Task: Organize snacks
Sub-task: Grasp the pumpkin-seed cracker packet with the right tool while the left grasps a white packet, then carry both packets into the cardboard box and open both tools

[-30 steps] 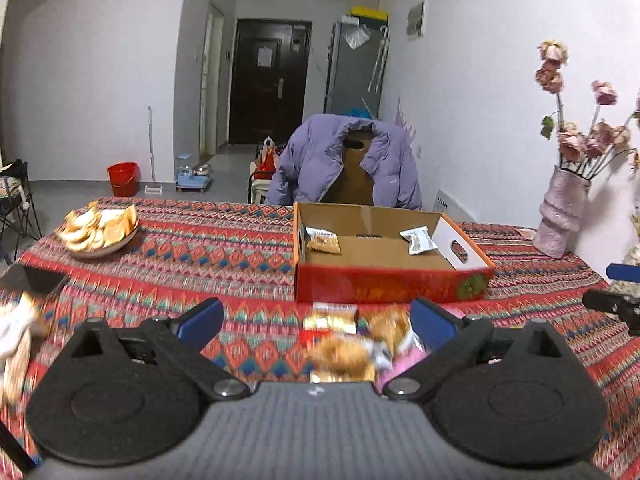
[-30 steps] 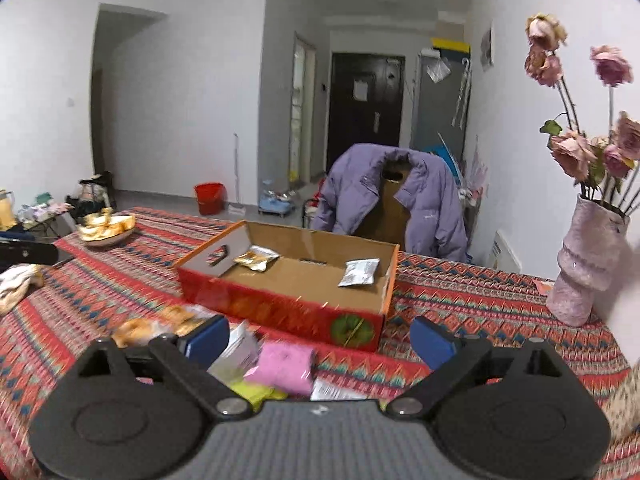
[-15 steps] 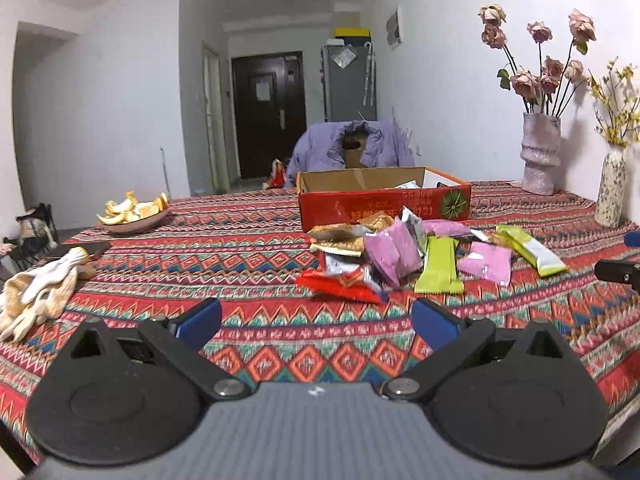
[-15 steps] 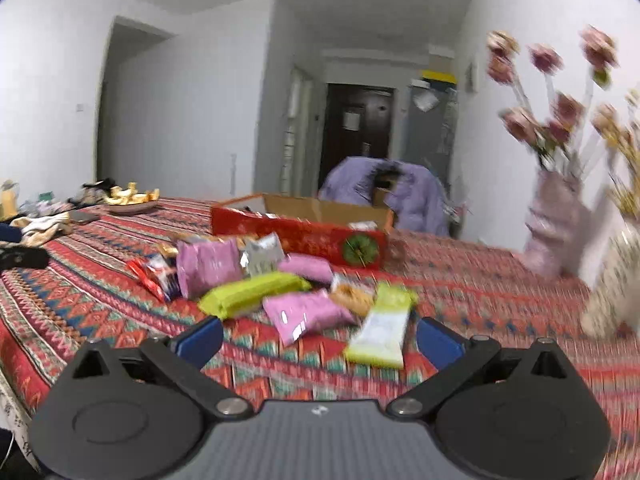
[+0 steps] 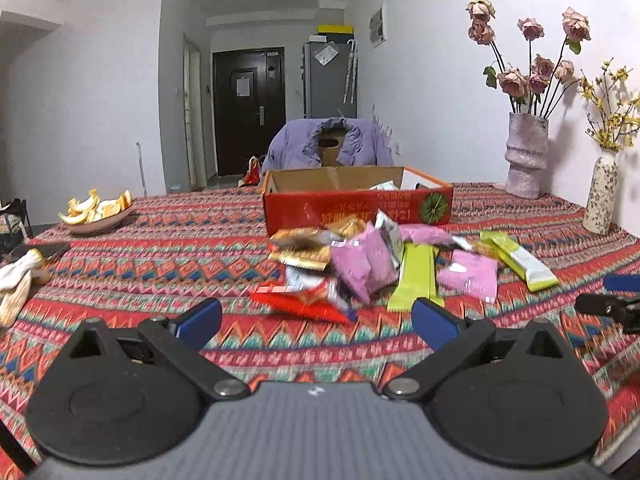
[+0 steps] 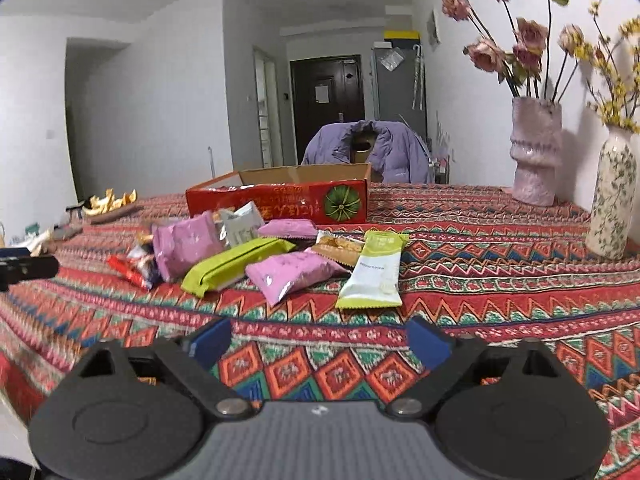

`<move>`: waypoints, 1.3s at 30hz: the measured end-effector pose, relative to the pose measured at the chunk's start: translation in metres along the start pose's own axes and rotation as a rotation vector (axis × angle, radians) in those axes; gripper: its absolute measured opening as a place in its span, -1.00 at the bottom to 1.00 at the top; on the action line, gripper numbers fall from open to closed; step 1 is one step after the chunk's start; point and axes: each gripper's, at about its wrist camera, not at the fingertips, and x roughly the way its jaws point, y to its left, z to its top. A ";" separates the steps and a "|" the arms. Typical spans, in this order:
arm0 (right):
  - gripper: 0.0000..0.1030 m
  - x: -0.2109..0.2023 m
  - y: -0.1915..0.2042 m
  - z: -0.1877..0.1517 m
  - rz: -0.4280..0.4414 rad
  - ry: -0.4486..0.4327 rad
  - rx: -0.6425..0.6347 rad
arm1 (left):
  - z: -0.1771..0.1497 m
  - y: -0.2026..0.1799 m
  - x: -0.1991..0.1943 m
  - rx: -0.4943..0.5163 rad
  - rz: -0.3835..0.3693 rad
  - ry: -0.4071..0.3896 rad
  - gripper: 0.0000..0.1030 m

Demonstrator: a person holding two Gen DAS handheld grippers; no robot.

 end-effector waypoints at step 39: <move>-0.07 0.198 -0.034 0.092 0.018 0.193 0.117 | 0.084 -0.081 0.200 0.173 -0.125 0.091 -0.61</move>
